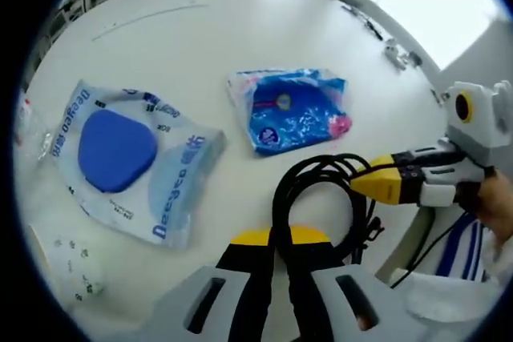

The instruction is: Arrange the tabletop items into an orderly group along one side of the table until the central work area is clear of visible clutter.

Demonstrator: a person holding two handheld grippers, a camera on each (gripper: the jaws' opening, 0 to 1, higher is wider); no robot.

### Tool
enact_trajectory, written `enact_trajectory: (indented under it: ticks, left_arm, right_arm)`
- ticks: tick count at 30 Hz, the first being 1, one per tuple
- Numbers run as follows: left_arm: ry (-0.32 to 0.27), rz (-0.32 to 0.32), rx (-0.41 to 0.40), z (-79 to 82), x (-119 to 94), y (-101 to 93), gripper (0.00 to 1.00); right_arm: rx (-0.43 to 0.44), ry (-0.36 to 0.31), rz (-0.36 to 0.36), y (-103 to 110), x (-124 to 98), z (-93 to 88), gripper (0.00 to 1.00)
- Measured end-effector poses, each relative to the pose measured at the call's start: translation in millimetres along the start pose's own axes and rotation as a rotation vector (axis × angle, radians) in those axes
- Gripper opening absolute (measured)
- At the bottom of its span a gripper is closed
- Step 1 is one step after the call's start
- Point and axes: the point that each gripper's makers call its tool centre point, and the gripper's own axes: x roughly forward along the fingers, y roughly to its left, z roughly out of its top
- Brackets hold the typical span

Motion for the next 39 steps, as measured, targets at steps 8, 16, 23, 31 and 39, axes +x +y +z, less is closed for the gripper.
enact_trajectory:
  ticks: [8, 16, 23, 31, 39]
  left_arm:
    - [0.003, 0.005, 0.005, -1.9, 2.0, -0.3, 0.02]
    - [0.002, 0.006, -0.005, -3.9, 3.9, 0.2, 0.02]
    - [-0.001, 0.004, -0.010, -4.7, 3.1, -0.4, 0.02]
    - [-0.005, 0.005, -0.015, -4.2, 4.3, 0.8, 0.02]
    - [-0.050, 0.035, 0.058, -2.8, 1.7, 1.2, 0.05]
  right_arm:
    - [-0.009, 0.019, -0.016, -4.5, 3.8, -6.2, 0.00]
    - [-0.011, 0.021, -0.016, -6.3, 5.5, -8.2, 0.00]
    - [-0.021, 0.016, -0.007, -5.9, 6.0, -9.7, 0.00]
    - [-0.020, 0.025, -0.004, -5.8, 6.6, -9.9, 0.00]
    - [-0.066, -0.012, -0.001, -5.1, 4.2, -10.7, 0.06]
